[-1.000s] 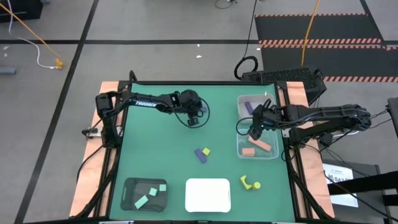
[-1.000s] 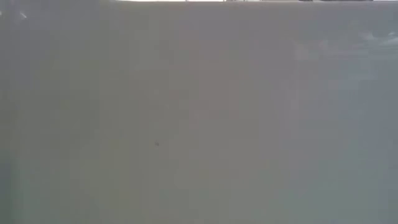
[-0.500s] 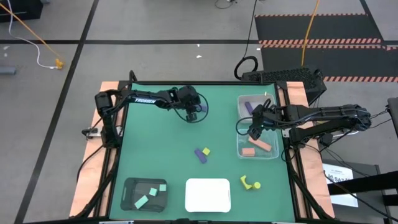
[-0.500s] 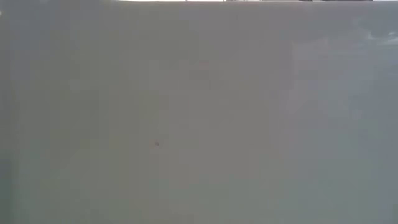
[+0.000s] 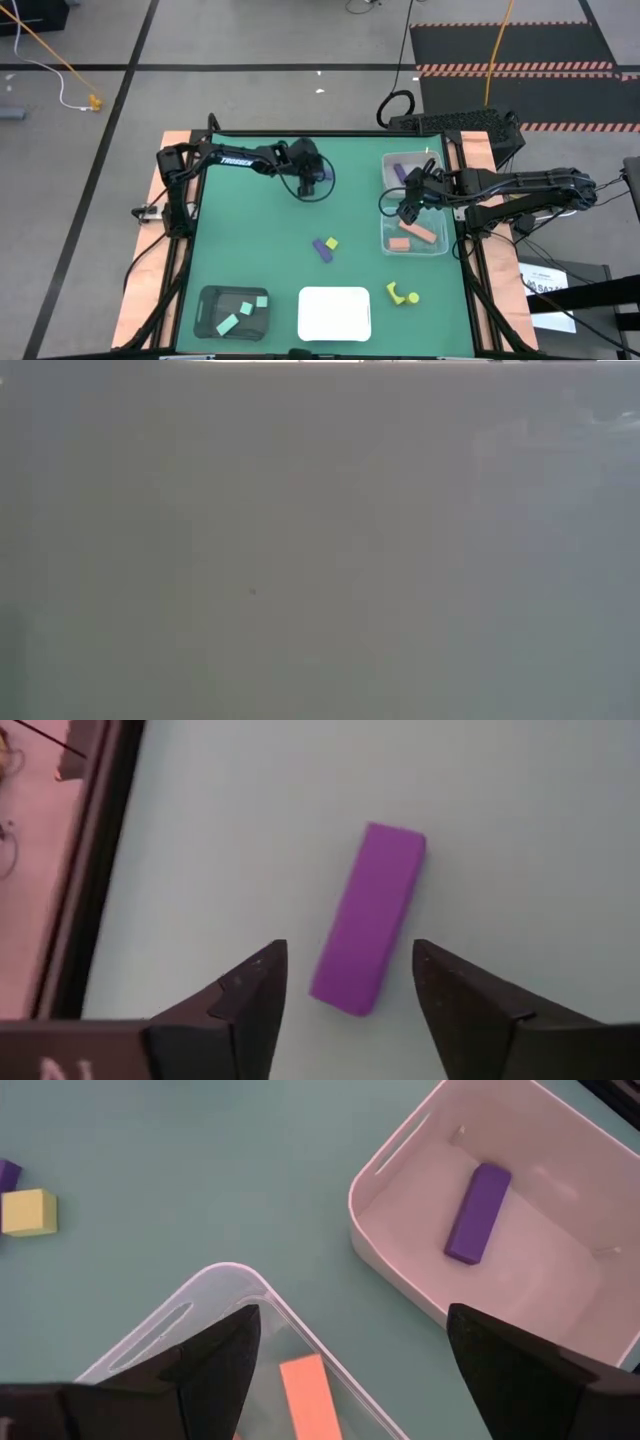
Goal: Sort & place blocks by color
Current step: Put the top purple block into the gray bin
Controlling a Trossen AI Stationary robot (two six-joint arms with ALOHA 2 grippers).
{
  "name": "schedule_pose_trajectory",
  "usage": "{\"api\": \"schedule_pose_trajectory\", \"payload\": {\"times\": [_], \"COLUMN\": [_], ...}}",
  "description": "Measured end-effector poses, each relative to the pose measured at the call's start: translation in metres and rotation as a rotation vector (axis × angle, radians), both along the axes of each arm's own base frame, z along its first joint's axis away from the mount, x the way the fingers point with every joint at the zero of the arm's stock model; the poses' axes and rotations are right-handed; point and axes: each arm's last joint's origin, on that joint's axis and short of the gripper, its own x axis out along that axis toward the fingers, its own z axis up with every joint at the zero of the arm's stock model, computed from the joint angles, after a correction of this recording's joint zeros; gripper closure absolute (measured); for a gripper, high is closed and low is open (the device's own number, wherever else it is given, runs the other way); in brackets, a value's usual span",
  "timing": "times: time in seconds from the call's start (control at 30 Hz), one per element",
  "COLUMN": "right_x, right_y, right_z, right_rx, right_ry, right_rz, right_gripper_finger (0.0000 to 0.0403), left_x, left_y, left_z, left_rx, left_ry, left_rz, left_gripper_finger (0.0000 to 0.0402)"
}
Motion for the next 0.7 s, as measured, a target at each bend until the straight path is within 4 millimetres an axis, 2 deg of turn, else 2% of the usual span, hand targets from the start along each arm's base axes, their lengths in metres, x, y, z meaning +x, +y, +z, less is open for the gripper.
{"api": "schedule_pose_trajectory", "payload": {"times": [0.1,0.27,0.4,0.7], "right_x": [0.001,0.004,0.005,0.007], "right_y": [0.000,0.000,-0.002,-0.002], "right_z": [0.001,0.000,-0.009,-0.034], "right_rx": [0.000,-0.001,0.000,0.057], "right_ry": [-0.016,-0.047,-0.051,-0.082], "right_rz": [0.000,0.000,-0.009,-0.012], "right_gripper_finger": [0.0090,0.0090,0.0090,0.0090], "left_x": [0.002,0.004,0.006,0.007], "left_y": [0.002,0.003,0.003,0.005], "left_z": [0.000,-0.012,-0.025,-0.025], "left_rx": [0.014,-0.001,-0.016,-0.049], "left_ry": [-0.027,-0.007,0.012,-0.016], "left_rz": [-0.001,-0.001,0.001,0.061], "left_gripper_finger": [0.0172,0.0173,0.0181,0.0205]}}
